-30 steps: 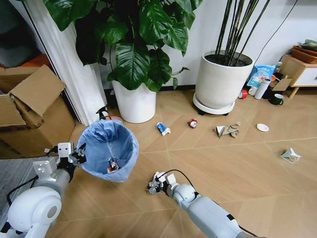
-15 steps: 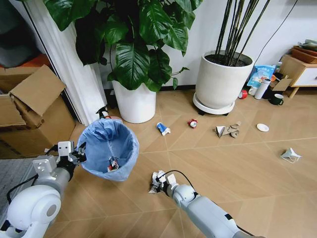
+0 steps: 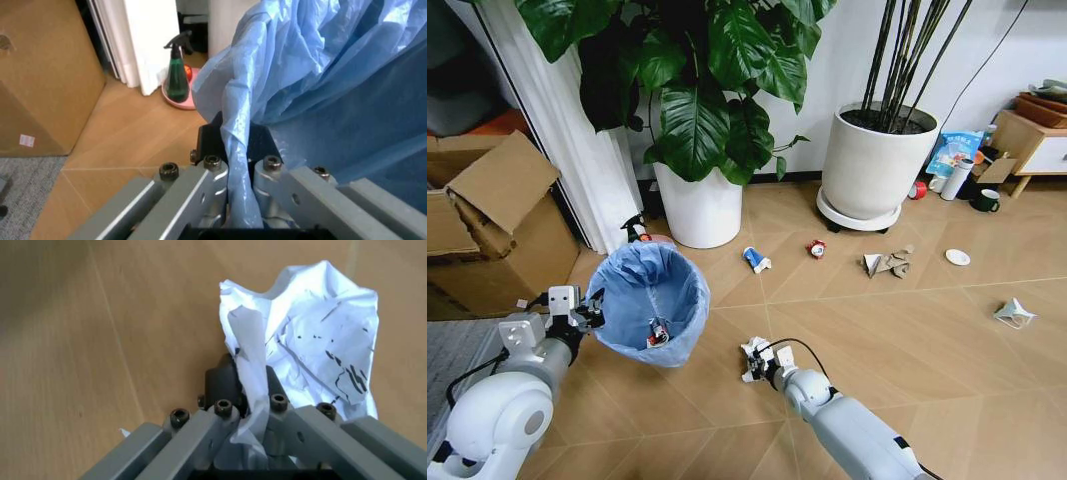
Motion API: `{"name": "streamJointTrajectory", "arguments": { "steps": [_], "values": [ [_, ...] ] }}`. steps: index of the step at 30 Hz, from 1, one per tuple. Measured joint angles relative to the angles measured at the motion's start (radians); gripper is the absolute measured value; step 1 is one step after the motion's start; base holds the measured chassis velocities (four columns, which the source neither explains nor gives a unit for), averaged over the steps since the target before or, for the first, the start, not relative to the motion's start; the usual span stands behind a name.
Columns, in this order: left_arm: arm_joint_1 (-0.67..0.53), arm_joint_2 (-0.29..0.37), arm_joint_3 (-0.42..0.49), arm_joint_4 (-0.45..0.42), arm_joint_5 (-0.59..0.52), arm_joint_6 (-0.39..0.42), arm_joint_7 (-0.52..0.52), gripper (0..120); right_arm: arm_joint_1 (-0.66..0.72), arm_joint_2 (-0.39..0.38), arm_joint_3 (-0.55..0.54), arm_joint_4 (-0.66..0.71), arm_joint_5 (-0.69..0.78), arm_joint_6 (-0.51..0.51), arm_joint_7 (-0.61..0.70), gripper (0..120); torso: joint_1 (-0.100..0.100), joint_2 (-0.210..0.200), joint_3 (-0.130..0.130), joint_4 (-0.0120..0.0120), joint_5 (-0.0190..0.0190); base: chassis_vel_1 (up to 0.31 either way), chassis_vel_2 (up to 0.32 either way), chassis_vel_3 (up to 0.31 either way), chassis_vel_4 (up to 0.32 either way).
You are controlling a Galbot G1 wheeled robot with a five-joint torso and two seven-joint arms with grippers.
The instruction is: Pick up the trash bin and place the garbage on the floor into it.
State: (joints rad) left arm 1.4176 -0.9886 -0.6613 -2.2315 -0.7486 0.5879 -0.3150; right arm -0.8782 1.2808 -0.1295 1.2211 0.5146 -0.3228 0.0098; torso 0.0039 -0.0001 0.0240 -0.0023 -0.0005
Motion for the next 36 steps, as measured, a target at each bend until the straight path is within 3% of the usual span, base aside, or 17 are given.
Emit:
{"name": "streamJointTrajectory", "arguments": {
  "steps": [7, 14, 17, 20, 26, 29, 36],
  "values": [
    [-0.005, 0.007, 0.021, 0.017, -0.012, 0.013, 0.001, 0, -0.014, -0.072, 0.078, 0.189, 0.055, -0.012, 0.04, 0, 0.0, 0.0, 0.0, 0.0001, 0.0002, 0.0, 0.0, 0.0, 0.0],
    [-0.022, 0.042, 0.062, 0.05, -0.034, 0.041, 0.003, 0, 0.094, -0.225, 0.145, 0.508, 0.14, -0.036, 0.047, 0, 0.0, 0.0, 0.0, 0.0, 0.0, 0.0, 0.0, 0.0, 0.0],
    [-0.035, 0.056, 0.07, 0.061, -0.045, 0.053, 0.003, 0, 0.139, -0.259, 0.141, 0.587, 0.204, -0.054, 0.041, 0, 0.0, 0.0, 0.0, 0.0, 0.0001, 0.0, 0.0, 0.0, 0.0],
    [-0.058, 0.067, 0.084, 0.078, -0.057, 0.066, 0.0, 0, 0.19, -0.279, 0.112, 0.651, 0.274, -0.063, 0.042, 0, 0.0, 0.0, 0.0, 0.0, -0.0005, 0.0, 0.0, 0.0, 0.0],
    [-0.126, 0.065, 0.146, 0.128, -0.076, 0.081, -0.011, 0, 0.286, -0.246, -0.053, 0.713, 0.356, -0.059, 0.057, 0, 0.0, 0.0, 0.0, 0.0, -0.0005, 0.0, 0.0, 0.0, 0.0],
    [-0.138, 0.051, 0.154, 0.137, -0.091, 0.087, -0.024, 0, 0.339, -0.215, -0.186, 0.738, 0.42, -0.063, 0.062, 0, 0.0, 0.0, 0.0, 0.0004, -0.0004, 0.0, 0.0, 0.0, 0.0],
    [-0.15, 0.045, 0.156, 0.136, -0.101, 0.088, -0.034, 0, 0.35, -0.212, -0.277, 0.741, 0.443, -0.087, 0.057, 0, 0.0, 0.0, 0.0, 0.0, -0.0003, 0.0, 0.0, 0.0, 0.0]
  ]
}}
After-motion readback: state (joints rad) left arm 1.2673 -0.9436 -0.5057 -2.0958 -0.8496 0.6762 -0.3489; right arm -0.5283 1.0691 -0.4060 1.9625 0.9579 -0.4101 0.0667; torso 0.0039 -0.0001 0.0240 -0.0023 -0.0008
